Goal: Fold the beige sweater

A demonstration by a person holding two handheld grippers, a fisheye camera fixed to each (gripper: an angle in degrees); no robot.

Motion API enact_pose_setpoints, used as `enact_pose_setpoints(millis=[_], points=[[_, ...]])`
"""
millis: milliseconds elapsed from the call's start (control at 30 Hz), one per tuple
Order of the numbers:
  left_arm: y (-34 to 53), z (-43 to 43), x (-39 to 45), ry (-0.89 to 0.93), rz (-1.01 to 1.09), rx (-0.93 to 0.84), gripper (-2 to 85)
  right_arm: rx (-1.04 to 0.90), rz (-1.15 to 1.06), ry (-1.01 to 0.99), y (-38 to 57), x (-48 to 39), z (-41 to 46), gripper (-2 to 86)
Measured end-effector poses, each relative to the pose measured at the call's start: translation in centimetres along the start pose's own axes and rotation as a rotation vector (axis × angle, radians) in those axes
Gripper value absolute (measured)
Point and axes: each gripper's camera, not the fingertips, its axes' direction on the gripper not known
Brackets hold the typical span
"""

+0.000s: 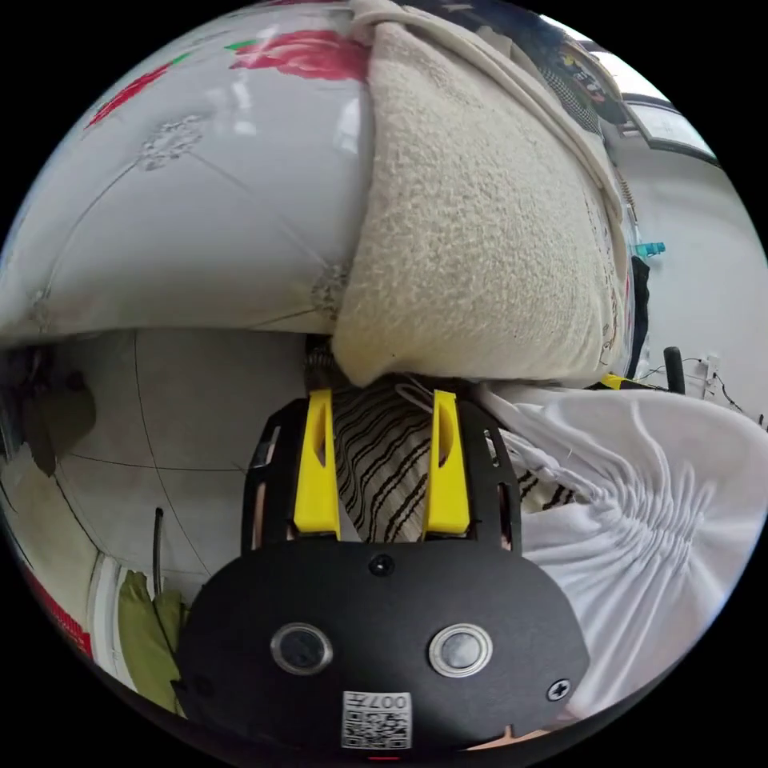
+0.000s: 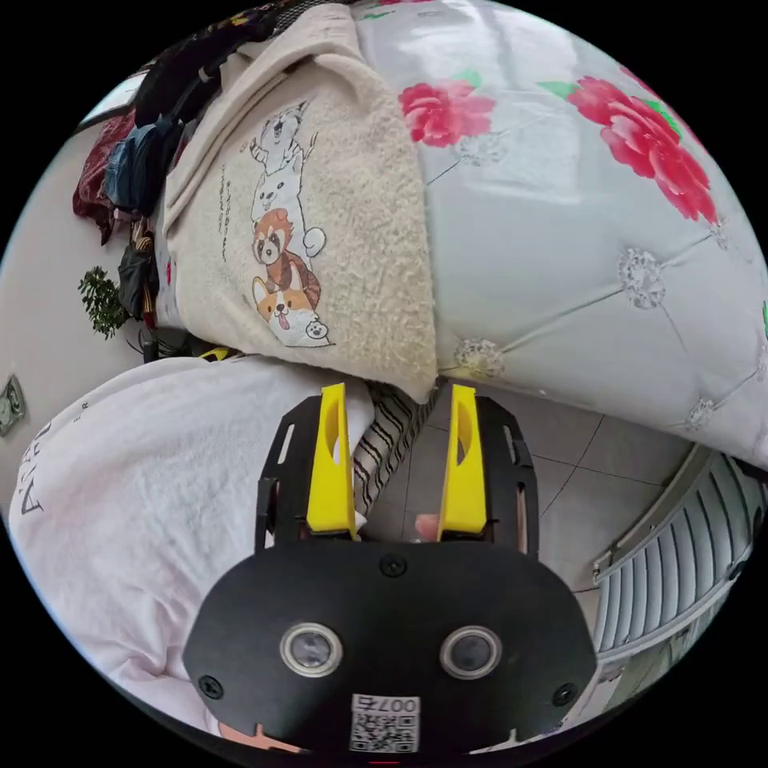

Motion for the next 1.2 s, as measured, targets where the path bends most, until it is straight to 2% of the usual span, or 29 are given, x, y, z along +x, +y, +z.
enact_pose_setpoints(millis=[100, 133, 233, 300, 433, 600, 700, 800, 833, 900, 967, 1033, 1100, 1167, 1200], points=[[-2.1, 1.0, 0.9, -0.044, 0.032, -0.086, 10.3, -0.162, -0.043, -0.041, -2.4, 0.0, 2.2, 8.2], [-2.4, 0.5, 1.3, -0.080, 0.040, -0.094, 5.2, -0.200, -0.068, -0.007, -2.8, -0.3, 2.2, 6.0], [-1.8, -2.0, 2.2, -0.070, 0.127, -0.096, 1.8, -0.193, -0.156, 0.091, -2.3, -1.0, 0.3, 1.5], [-0.3, -3.9, 2.3, -0.028, 0.184, -0.092, 1.0, -0.163, -0.191, 0.058, -1.4, -0.8, -1.6, 0.6], [3.5, -11.4, 1.3, 0.189, 0.230, -0.037, 0.1, -0.045, -0.232, -0.167, 0.9, 0.7, -7.2, 0.1], [3.8, -23.2, 1.1, 0.400, 0.330, 0.156, -0.1, 0.210, -0.309, -0.474, 1.4, 2.0, -16.0, 0.1], [0.1, -28.7, -0.7, 0.515, 0.339, 0.329, 0.0, 0.364, -0.369, -0.604, -1.3, 1.9, -21.2, 0.1], [-6.7, -32.1, -3.1, 0.583, 0.231, 0.468, 0.5, 0.512, -0.391, -0.660, -6.0, 0.9, -25.3, 0.3], [-9.6, -32.8, -4.2, 0.599, 0.124, 0.526, 1.2, 0.593, -0.371, -0.672, -8.0, 0.4, -26.6, 0.5], [-12.9, -33.4, -5.7, 0.629, -0.046, 0.636, 2.9, 0.695, -0.302, -0.633, -10.9, -0.3, -27.6, 0.9], [-14.8, -33.7, -6.8, 0.597, -0.215, 0.738, 6.3, 0.724, -0.206, -0.484, -13.9, -1.7, -27.3, 1.7], [-15.3, -34.0, -6.7, 0.571, -0.206, 0.736, 7.8, 0.707, -0.185, -0.389, -14.7, -2.5, -26.5, 2.1], [-15.3, -34.1, -5.6, 0.454, -0.135, 0.695, 8.7, 0.707, -0.191, -0.305, -14.3, -2.7, -25.6, 2.6], [-14.9, -33.1, -4.0, 0.223, -0.072, 0.633, 9.5, 0.695, -0.173, -0.122, -13.5, -2.3, -24.0, 3.2], [-14.9, -32.7, -3.8, 0.184, -0.062, 0.625, 9.8, 0.686, -0.162, -0.076, -13.5, -2.1, -23.5, 3.3]])
